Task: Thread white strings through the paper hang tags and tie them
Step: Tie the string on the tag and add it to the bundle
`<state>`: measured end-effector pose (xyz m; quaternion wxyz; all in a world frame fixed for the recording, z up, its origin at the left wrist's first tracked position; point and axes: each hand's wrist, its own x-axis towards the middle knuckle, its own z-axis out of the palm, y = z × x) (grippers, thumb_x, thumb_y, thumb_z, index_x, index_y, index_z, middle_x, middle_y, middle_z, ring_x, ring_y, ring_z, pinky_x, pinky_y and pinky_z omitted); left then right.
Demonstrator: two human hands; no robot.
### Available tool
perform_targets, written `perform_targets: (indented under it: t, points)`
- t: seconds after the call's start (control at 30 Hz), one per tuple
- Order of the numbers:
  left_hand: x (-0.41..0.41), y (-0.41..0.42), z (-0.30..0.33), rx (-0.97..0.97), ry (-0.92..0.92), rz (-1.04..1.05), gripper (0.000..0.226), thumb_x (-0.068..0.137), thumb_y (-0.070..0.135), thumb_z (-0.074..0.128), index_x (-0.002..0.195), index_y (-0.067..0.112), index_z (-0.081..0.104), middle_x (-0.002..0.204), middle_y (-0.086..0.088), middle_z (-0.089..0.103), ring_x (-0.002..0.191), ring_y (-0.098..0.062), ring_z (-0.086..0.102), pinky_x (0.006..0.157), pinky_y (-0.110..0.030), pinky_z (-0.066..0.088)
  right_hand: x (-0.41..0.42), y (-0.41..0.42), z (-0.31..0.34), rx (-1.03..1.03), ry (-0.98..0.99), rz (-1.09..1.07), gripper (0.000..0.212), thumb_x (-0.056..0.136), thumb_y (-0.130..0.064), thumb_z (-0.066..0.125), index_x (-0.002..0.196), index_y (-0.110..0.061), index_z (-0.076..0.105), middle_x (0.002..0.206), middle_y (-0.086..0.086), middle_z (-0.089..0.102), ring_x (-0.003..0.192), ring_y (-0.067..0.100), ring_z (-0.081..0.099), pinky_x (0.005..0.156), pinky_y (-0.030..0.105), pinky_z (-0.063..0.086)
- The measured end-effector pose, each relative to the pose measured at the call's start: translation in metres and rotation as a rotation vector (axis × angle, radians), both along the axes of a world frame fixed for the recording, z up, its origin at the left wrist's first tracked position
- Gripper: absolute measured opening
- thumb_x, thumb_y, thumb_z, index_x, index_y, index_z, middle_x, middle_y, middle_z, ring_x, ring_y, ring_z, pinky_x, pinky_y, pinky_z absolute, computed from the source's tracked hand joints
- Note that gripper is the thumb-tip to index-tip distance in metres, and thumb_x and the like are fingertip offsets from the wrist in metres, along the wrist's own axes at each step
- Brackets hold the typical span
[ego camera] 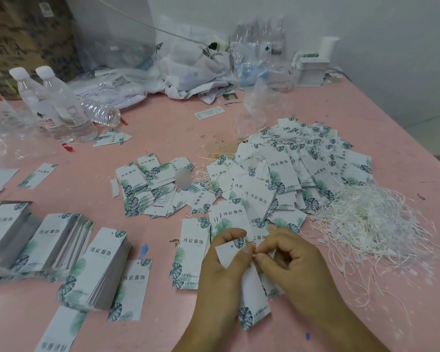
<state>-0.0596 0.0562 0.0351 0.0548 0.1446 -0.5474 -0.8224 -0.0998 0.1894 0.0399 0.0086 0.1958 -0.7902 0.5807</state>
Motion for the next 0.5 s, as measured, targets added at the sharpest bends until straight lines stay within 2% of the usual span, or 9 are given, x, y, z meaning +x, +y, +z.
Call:
perform_targets:
  t: [0.1,0.2,0.27,0.33,0.43,0.5]
  points:
    - [-0.0008,0.0007,-0.0018,0.107,-0.042,-0.040,0.031,0.072,0.013,0.055,0.095,0.025,0.071,0.094,-0.021,0.074,0.078,-0.029,0.072,0.067,-0.040,0.058,0.0004,-0.0004,0.0005,-0.028,-0.007,-0.063,0.012,0.079,-0.018,0.068,0.074,-0.030,0.067,0.079,-0.006,0.062,0.055,0.019,0.048,0.054,0.016,0.041]
    - [-0.0007,0.0034,-0.0032,0.138,-0.050,-0.073,0.040,0.067,0.009,0.049,0.096,0.022,0.073,0.098,-0.025,0.073,0.084,-0.035,0.072,0.075,-0.043,0.061,0.0020,-0.0006,0.0000,-0.173,-0.063,-0.084,0.019,0.085,-0.008,0.069,0.075,-0.024,0.068,0.072,-0.007,0.063,0.055,0.006,0.054,0.055,0.010,0.048]
    - [-0.0015,0.0044,-0.0054,0.060,-0.045,-0.065,0.040,0.070,0.010,0.048,0.096,0.027,0.073,0.096,-0.020,0.075,0.085,-0.033,0.073,0.075,-0.043,0.060,0.0034,-0.0017,-0.0005,-0.199,-0.086,-0.083,0.011,0.085,-0.015,0.069,0.079,-0.024,0.069,0.070,0.000,0.062,0.057,0.015,0.058,0.056,0.019,0.052]
    - [-0.0013,0.0041,-0.0081,-0.069,-0.025,-0.067,0.037,0.074,0.015,0.051,0.098,0.034,0.072,0.095,-0.011,0.077,0.087,-0.028,0.073,0.074,-0.042,0.059,0.0045,-0.0031,-0.0013,-0.125,-0.048,-0.089,0.004,0.085,-0.027,0.066,0.082,-0.027,0.067,0.074,0.002,0.059,0.062,0.027,0.054,0.059,0.029,0.051]
    - [0.0009,0.0036,-0.0090,-0.174,0.011,-0.081,0.027,0.082,0.022,0.057,0.103,0.031,0.073,0.098,-0.005,0.076,0.090,-0.022,0.073,0.072,-0.036,0.058,0.0053,-0.0055,-0.0026,-0.036,0.067,-0.099,0.008,0.085,-0.034,0.059,0.080,-0.030,0.064,0.078,-0.005,0.058,0.061,0.012,0.048,0.059,0.015,0.041]
    - [0.0024,0.0040,-0.0067,-0.199,0.035,-0.094,0.021,0.086,0.024,0.061,0.103,0.025,0.073,0.097,-0.005,0.076,0.090,-0.021,0.073,0.072,-0.032,0.057,0.0057,-0.0072,-0.0027,-0.009,0.102,-0.107,0.008,0.086,-0.035,0.058,0.079,-0.031,0.062,0.080,-0.008,0.058,0.062,0.011,0.048,0.060,0.012,0.039]
